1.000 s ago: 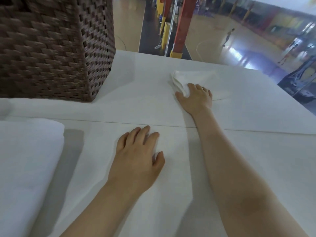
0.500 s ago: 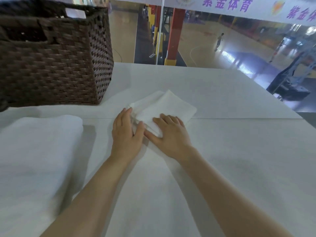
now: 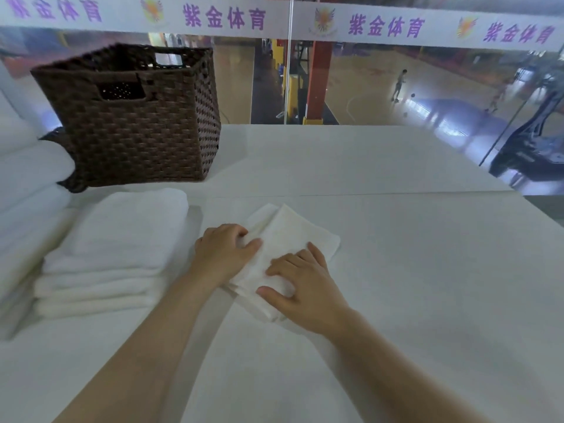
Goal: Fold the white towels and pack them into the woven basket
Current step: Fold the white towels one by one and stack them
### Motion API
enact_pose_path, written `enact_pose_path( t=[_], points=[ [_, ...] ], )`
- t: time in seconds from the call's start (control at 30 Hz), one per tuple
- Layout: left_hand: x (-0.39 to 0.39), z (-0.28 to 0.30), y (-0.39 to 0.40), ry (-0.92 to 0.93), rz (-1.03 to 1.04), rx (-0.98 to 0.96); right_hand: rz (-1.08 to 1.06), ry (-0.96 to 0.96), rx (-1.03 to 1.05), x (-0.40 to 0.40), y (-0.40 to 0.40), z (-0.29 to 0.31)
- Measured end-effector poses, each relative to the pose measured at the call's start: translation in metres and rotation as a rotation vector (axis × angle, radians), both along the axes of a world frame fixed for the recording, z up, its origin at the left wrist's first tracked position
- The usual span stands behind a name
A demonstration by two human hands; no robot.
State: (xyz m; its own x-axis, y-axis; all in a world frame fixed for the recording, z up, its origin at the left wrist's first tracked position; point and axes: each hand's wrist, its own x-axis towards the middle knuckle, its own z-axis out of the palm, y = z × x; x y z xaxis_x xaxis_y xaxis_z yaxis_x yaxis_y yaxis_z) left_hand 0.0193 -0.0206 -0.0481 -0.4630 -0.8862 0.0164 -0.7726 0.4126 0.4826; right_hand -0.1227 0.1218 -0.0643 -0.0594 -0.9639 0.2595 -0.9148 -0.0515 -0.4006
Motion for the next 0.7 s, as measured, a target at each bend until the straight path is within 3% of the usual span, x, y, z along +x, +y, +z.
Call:
enact_pose_path(
  t=[0.2,0.3,0.37,0.47,0.7],
  points=[
    [0.016,0.006,0.026,-0.035,-0.112,0.142,0.06,-0.299,-0.018,0.0,0.033,0.01],
    [0.022,0.009,0.032,-0.048,-0.132,0.174,-0.087,-0.439,-0.038,-0.012,0.042,0.016],
    [0.025,0.01,0.038,-0.04,-0.141,0.181,-0.253,-0.42,-0.084,-0.024,0.043,0.015],
    [0.028,0.012,0.048,0.005,-0.108,0.218,-0.409,-0.411,0.056,-0.039,0.04,0.014],
    [0.027,0.028,0.06,0.078,-0.046,0.396,-0.412,-0.598,0.175,-0.038,0.039,0.015]
  ],
)
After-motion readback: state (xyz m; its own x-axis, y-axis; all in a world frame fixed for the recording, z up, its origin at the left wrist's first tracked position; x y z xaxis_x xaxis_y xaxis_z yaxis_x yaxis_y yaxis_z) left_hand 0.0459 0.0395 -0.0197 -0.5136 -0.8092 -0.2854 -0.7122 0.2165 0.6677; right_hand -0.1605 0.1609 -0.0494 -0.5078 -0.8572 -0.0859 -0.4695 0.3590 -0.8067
